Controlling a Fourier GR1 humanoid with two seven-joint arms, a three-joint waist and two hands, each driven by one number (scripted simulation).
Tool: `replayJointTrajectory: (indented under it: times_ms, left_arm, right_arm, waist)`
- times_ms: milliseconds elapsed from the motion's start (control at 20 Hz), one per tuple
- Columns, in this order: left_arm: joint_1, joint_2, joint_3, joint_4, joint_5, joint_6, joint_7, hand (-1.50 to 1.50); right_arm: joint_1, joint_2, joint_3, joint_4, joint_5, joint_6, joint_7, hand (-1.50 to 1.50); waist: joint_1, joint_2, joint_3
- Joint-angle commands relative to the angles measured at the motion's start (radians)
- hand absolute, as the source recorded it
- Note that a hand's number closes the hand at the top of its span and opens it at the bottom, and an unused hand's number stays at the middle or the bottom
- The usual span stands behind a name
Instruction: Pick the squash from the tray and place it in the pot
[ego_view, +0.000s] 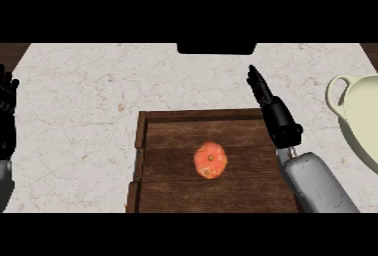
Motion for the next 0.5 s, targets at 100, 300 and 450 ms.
replayJointTrajectory:
  times_ms: [100, 300, 450]
  left_arm:
    - [-0.017, -0.039, -0.012, -0.041, 0.038, -0.056, 0.109, 0.0]
    - [-0.024, -0.096, -0.06, -0.03, 0.068, -0.061, 0.138, 0.0]
    - [0.021, -0.166, -0.122, -0.104, 0.067, -0.057, 0.173, 0.0]
  right_arm:
    - [-0.057, -0.053, -0.122, 0.083, -0.046, 0.107, -0.07, 1.5]
    - [-0.157, -0.317, 0.028, 0.103, 0.294, 0.107, -0.088, 1.5]
    - [-0.045, -0.065, -0.081, 0.222, 0.191, -0.091, -0.191, -1.5]
  waist:
    - [-0.008, -0.022, 0.013]
    - [-0.024, -0.034, -0.023]
    - [-0.002, -0.021, 0.013]
